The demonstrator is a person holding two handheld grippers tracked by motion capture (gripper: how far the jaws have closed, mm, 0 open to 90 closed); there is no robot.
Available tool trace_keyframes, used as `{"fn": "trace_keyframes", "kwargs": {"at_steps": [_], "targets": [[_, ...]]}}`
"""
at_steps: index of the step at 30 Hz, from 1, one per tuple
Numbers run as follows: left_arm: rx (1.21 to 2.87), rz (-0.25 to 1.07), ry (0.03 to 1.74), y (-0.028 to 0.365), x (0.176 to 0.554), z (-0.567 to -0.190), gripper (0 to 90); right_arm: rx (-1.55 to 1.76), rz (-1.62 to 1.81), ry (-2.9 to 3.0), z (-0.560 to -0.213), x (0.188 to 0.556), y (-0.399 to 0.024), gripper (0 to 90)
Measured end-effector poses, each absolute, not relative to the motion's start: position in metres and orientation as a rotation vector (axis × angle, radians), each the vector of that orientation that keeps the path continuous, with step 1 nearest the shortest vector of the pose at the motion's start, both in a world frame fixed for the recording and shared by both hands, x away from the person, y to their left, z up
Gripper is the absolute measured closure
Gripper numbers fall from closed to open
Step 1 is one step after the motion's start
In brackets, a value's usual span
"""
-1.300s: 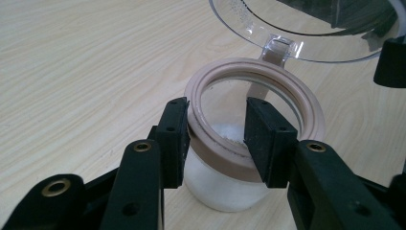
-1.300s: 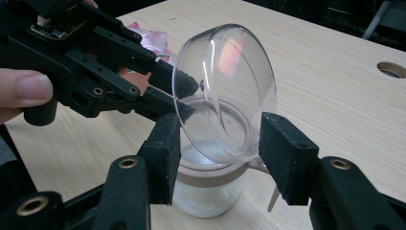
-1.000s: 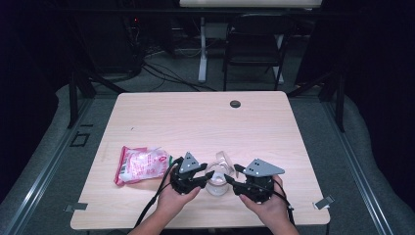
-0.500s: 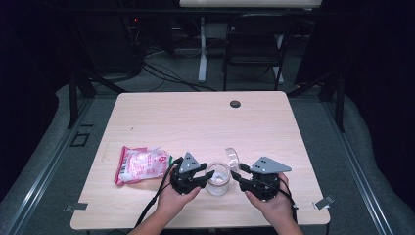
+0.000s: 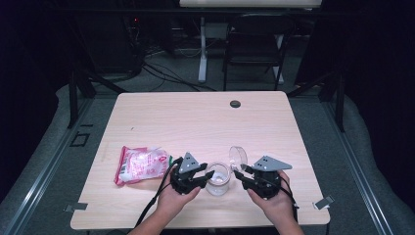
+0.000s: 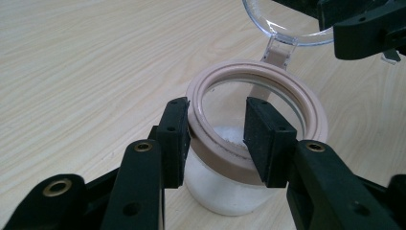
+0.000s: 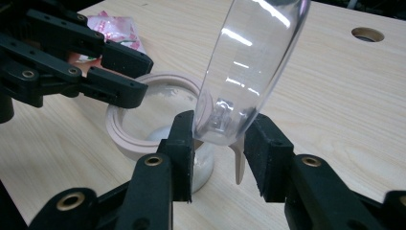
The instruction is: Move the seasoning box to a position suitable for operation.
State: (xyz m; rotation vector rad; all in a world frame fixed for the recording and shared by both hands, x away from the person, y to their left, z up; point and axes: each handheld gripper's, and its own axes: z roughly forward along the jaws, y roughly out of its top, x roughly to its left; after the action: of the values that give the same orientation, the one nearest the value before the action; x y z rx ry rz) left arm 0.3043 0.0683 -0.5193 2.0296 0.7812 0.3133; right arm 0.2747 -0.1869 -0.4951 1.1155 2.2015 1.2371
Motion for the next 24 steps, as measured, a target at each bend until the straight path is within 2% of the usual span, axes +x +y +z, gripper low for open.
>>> {"fn": "trace_keyframes", "kwargs": {"at_steps": [24], "targets": [[2.004, 0.338, 0.805, 0.078, 0.304, -0.514, 59.3, 1.174, 1.256, 2.181, -0.507, 0.282, -0.181, 66.2]]}}
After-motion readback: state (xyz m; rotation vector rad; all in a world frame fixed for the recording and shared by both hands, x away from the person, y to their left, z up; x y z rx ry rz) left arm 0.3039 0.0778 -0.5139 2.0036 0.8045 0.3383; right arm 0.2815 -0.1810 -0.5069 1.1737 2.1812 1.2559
